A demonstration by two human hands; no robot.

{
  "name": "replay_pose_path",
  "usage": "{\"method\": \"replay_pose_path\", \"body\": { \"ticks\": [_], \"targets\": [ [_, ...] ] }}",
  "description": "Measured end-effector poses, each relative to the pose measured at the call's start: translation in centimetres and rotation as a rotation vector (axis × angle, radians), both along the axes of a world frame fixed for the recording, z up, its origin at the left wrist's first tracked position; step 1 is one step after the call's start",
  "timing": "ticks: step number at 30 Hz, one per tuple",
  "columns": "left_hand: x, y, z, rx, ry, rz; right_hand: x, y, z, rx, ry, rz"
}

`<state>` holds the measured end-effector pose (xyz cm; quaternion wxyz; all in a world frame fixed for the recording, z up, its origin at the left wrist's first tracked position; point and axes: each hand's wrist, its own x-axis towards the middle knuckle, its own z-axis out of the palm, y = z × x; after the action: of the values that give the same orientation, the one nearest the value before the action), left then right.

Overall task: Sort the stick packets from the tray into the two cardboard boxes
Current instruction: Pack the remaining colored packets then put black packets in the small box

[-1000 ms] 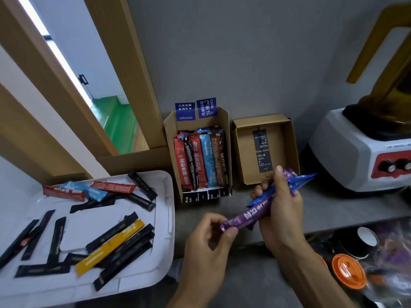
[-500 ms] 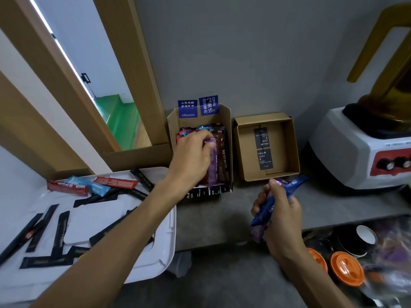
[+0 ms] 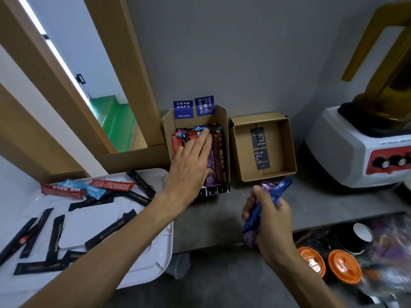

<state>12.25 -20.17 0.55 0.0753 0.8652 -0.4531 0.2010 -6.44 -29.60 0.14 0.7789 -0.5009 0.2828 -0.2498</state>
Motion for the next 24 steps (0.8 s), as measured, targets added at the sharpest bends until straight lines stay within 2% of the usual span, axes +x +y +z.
{"method": "replay_pose_path", "body": {
  "ticks": [6, 10, 11, 13, 15, 16, 18, 20, 22, 24],
  "targets": [
    [0.3, -0.3, 0.4, 0.056, -0.1, 0.029, -0.1, 0.1, -0.1, -0.162, 0.153, 0.141],
    [-0.6, 0.5, 1.4, -0.017, -0.031, 0.021, -0.1, 0.3, -0.1, -0.26, 0.2, 0.242],
    [-1.4, 0.9, 1.9, -0.088, 0.048, -0.006, -0.1, 0.3, -0.1, -0.291, 0.208, 0.262],
    [-3.7, 1.9, 3.1, -0.276, 0.347, -0.11, 0.1, 0.5, 0.0, -0.373, 0.218, 0.294],
    [-6.2, 2.5, 4.2, -0.334, 0.668, -0.187, 0.4, 1.0, 0.1, -0.441, 0.232, 0.353],
    [-7.1, 2.6, 4.4, -0.327, 0.754, -0.187, 0.7, 1.3, 0.1, -0.483, 0.242, 0.394],
    [-7.9, 3.0, 4.6, -0.355, 0.819, -0.134, 1.0, 1.9, -0.2, -0.56, 0.262, 0.466],
    [-7.4, 3.9, 4.8, -0.487, 0.901, -0.045, 1.0, 2.3, -0.3, -0.563, 0.256, 0.53],
    [-6.3, 5.0, 5.2, -0.658, 0.974, 0.025, 0.8, 2.6, -0.2, -0.43, 0.165, 0.555],
    [-5.5, 5.8, 5.3, -0.725, 1.035, 0.046, 0.7, 2.8, 0.1, -0.215, 0.088, 0.483]
  ]
}}
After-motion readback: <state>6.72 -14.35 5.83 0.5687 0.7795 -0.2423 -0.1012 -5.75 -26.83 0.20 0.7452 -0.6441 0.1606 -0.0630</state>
